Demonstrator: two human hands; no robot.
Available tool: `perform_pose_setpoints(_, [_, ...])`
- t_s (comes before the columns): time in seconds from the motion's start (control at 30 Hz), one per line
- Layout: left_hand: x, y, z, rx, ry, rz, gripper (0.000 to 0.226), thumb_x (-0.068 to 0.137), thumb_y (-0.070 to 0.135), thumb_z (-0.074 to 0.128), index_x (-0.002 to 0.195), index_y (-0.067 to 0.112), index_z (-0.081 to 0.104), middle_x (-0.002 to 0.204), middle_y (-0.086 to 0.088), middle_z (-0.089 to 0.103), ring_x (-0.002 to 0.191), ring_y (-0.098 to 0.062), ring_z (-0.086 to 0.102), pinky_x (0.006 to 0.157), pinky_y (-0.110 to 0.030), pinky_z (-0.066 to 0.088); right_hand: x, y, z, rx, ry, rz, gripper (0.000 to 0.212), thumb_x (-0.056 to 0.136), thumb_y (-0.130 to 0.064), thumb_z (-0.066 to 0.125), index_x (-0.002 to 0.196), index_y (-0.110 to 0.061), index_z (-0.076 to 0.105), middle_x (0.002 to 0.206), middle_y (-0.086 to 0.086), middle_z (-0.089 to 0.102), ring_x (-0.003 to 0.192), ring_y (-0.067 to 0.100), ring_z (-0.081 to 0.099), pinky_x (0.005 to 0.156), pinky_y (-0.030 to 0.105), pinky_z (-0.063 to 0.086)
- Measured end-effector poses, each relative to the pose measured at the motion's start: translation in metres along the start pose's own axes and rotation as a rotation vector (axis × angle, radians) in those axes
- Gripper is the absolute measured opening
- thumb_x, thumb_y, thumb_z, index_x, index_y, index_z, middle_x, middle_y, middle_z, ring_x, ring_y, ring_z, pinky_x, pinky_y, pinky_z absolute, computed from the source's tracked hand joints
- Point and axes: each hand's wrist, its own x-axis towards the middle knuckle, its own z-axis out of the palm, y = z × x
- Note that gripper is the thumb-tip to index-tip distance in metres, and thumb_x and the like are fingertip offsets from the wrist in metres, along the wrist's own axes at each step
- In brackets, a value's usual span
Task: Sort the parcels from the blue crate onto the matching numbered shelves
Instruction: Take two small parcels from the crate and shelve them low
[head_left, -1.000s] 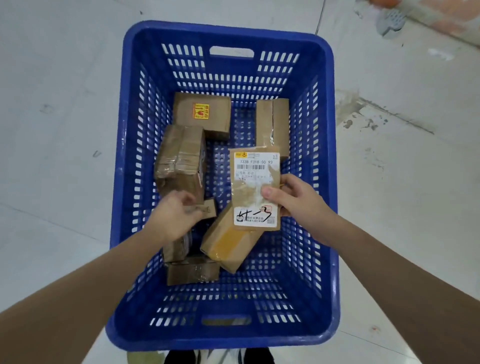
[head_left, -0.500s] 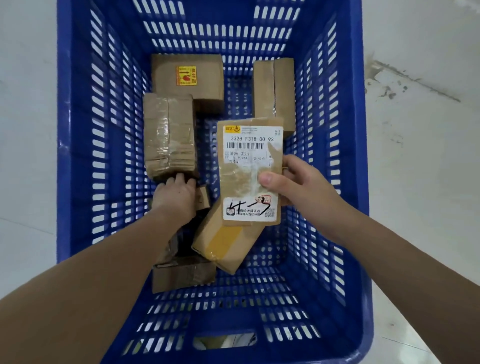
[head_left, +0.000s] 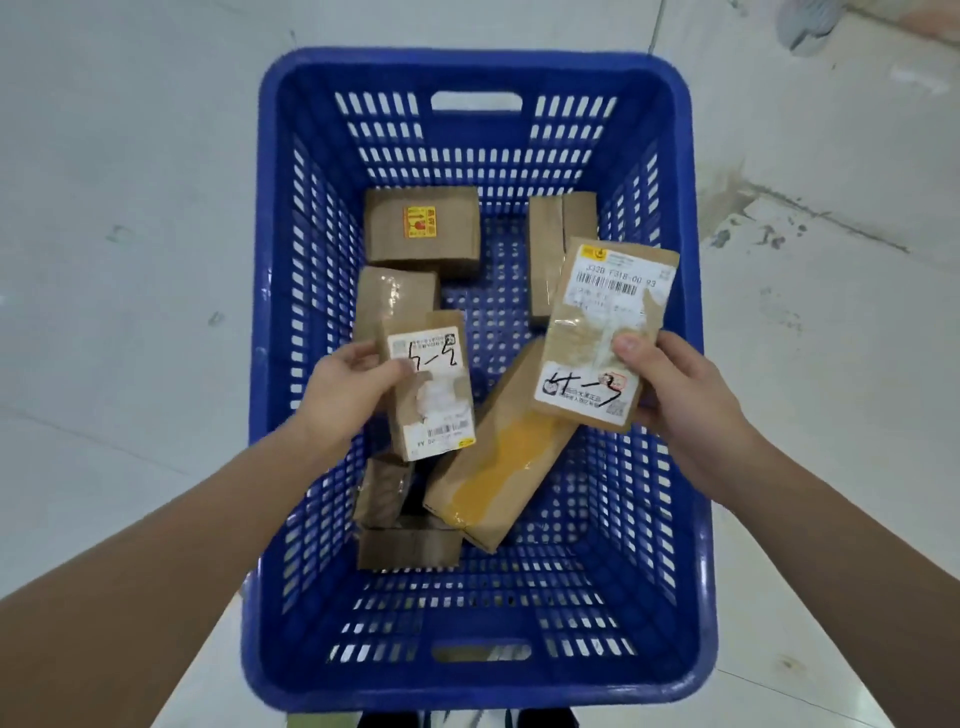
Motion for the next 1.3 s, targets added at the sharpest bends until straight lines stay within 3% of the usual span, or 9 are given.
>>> perform_pose_setpoints(0.07, [-0.012, 0.019, -0.005, -0.123, -0.075, -0.048, 0.024, 0.098, 0.012, 0.067, 0.122, 0.010, 0.067, 0.113, -0.008, 0.078, 0.096, -0.022, 0.077, 0.085, -0.040, 0.062, -0.006, -0.008, -0.002, -0.036, -0.013, 0.004, 0.030, 0.099, -0.034, 0.064, 0.124, -0.016, 0.064, 0.107, 0.001, 0.079, 0.098, 0.020, 0.076, 0.080, 0.035, 0.059])
perform_pose_setpoints(0.2, [-0.029, 0.044, -0.010, -0.167, -0.217, -0.053, 0.032, 0.100, 0.018, 0.063, 0.130, 0.011, 0.067, 0.119, -0.009, 0.077, 0.106, -0.028, 0.074, 0.087, -0.043, 0.058, -0.016, -0.020, -0.003, -0.110, -0.064, 0.011, 0.029, 0.100, -0.034, 0.063, 0.125, -0.022, 0.066, 0.105, -0.003, 0.080, 0.093, 0.014, 0.077, 0.076, 0.029, 0.058])
perform_pose_setpoints(0.4, [-0.052, 0.068, 0.005, -0.148, -0.339, -0.023, 0.036, 0.098, 0.016, 0.063, 0.134, 0.011, 0.061, 0.124, -0.009, 0.075, 0.113, -0.031, 0.072, 0.096, -0.049, 0.055, -0.028, -0.030, 0.003, -0.169, -0.156, 0.032, 0.025, 0.100, -0.036, 0.062, 0.123, -0.029, 0.068, 0.104, -0.006, 0.080, 0.094, 0.014, 0.077, 0.086, 0.036, 0.059])
perform_pose_setpoints(0.57, [-0.053, 0.073, 0.005, -0.138, -0.287, 0.003, 0.047, 0.095, 0.009, 0.066, 0.140, 0.009, 0.052, 0.119, -0.007, 0.077, 0.097, -0.020, 0.072, 0.088, -0.038, 0.053, -0.031, -0.031, 0.004, -0.162, -0.168, 0.027, 0.023, 0.102, -0.036, 0.059, 0.122, -0.031, 0.068, 0.105, -0.005, 0.080, 0.096, 0.014, 0.077, 0.086, 0.036, 0.059])
perform_pose_setpoints(0.77, [-0.051, 0.060, -0.014, -0.233, -0.286, -0.030, 0.077, 0.092, -0.004, 0.066, 0.146, 0.040, 0.035, 0.126, -0.012, 0.072, 0.115, -0.034, 0.071, 0.092, -0.053, 0.059, -0.034, -0.028, -0.004, -0.121, -0.129, 0.043, 0.026, 0.102, -0.038, 0.059, 0.123, -0.027, 0.069, 0.107, -0.001, 0.080, 0.099, 0.018, 0.076, 0.090, 0.043, 0.059])
perform_pose_setpoints(0.93, [-0.054, 0.048, -0.020, -0.339, -0.295, -0.078, 0.065, 0.089, -0.006, 0.060, 0.148, 0.015, 0.043, 0.134, -0.012, 0.069, 0.123, -0.033, 0.067, 0.102, -0.053, 0.055, -0.039, -0.026, -0.009, -0.001, -0.084, 0.083, 0.028, 0.103, -0.034, 0.058, 0.124, -0.017, 0.065, 0.109, 0.003, 0.079, 0.101, 0.022, 0.076, 0.082, 0.036, 0.059])
perform_pose_setpoints(1.1, [-0.063, 0.043, -0.011, -0.360, -0.265, -0.105, 0.076, 0.082, -0.008, 0.068, 0.149, 0.015, 0.043, 0.130, -0.006, 0.072, 0.122, -0.026, 0.067, 0.103, -0.038, 0.049, -0.045, -0.025, -0.007, 0.037, -0.075, 0.093, 0.032, 0.102, -0.034, 0.059, 0.126, -0.014, 0.062, 0.111, 0.005, 0.079, 0.106, 0.026, 0.074, 0.096, 0.048, 0.058])
perform_pose_setpoints(1.2, [-0.073, 0.042, -0.002, -0.431, -0.270, -0.113, 0.086, 0.075, -0.009, 0.077, 0.145, 0.027, 0.041, 0.132, -0.008, 0.070, 0.119, -0.033, 0.069, 0.099, -0.050, 0.057, -0.047, -0.025, -0.004, 0.067, -0.078, 0.098, 0.033, 0.102, -0.034, 0.059, 0.127, -0.013, 0.061, 0.112, 0.006, 0.078, 0.106, 0.026, 0.074, 0.098, 0.050, 0.057])
perform_pose_setpoints(1.3, [-0.081, 0.044, 0.003, -0.391, -0.298, -0.102, 0.080, 0.072, 0.002, 0.085, 0.135, 0.035, 0.047, 0.129, -0.005, 0.072, 0.119, -0.036, 0.069, 0.101, -0.062, 0.052, -0.047, -0.027, -0.003, 0.120, -0.067, 0.109, 0.036, 0.102, -0.035, 0.060, 0.130, -0.012, 0.060, 0.115, 0.008, 0.077, 0.111, 0.028, 0.072, 0.099, 0.052, 0.056])
